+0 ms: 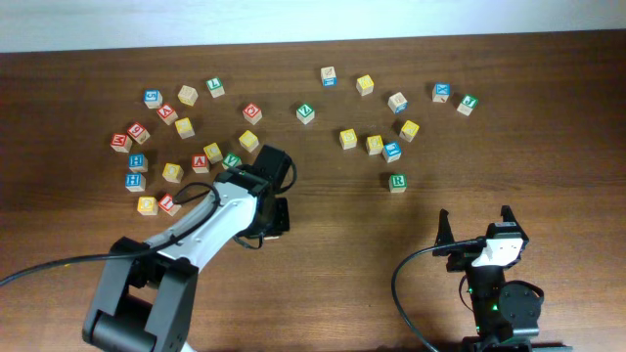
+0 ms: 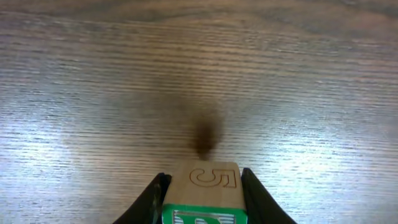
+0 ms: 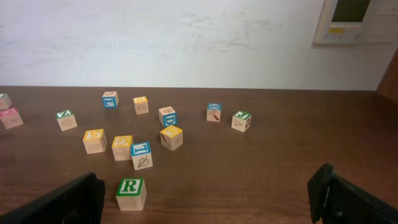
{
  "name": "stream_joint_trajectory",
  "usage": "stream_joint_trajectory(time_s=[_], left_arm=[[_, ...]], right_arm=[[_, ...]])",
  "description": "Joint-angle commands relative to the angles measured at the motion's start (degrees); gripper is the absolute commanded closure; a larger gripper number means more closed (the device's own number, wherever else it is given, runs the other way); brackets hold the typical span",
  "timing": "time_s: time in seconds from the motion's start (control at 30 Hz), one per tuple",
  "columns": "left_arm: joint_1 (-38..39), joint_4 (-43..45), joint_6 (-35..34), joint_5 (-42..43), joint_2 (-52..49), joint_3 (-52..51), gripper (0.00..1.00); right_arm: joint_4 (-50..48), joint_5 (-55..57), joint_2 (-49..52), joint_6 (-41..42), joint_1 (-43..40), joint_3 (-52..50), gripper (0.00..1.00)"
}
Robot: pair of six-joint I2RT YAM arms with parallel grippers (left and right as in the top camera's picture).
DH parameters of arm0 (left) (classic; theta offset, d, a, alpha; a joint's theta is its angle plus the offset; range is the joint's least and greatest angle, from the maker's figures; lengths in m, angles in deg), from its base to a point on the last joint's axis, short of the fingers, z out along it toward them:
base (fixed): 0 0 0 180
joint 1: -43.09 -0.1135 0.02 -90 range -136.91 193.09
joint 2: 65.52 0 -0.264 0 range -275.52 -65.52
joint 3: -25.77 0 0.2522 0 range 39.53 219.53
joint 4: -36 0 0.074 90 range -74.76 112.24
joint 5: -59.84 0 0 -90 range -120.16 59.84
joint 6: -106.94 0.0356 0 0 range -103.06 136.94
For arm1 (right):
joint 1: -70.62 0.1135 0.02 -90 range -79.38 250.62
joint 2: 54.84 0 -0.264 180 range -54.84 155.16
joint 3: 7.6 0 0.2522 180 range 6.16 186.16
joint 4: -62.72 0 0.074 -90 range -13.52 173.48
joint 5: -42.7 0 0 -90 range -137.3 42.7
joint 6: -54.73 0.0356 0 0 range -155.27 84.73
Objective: Spell out RSS
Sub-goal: 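Lower the held R block onto the table at front center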
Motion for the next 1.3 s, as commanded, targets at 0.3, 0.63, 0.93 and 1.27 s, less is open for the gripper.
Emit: stream_joint_trajectory(time_s=[0.3,0.63,0.93,1.27], left_arm=[[3.5,1.4,-1.1,-3.5,-0.4,-0.5,0.73],[3.5,1.6,-1.1,-3.0,-0.4,-0.5,0.68],[3.5,-0.8,0.2,-1.9,-0.4,-0.5,0.49],[3.5,2.1,0.7,-1.9,-2.3,-1.7,0.56]], right_arm=[[0.4,0.3,-0.4,0.3,0.4,-0.3,0.02],[0.4,0.3,-0.4,0.3,0.4,-0.3,0.02],[0.4,0.3,-0.4,0.3,0.4,-0.3,0.02],[0.4,0.3,-0.4,0.3,0.4,-0.3,0.02]])
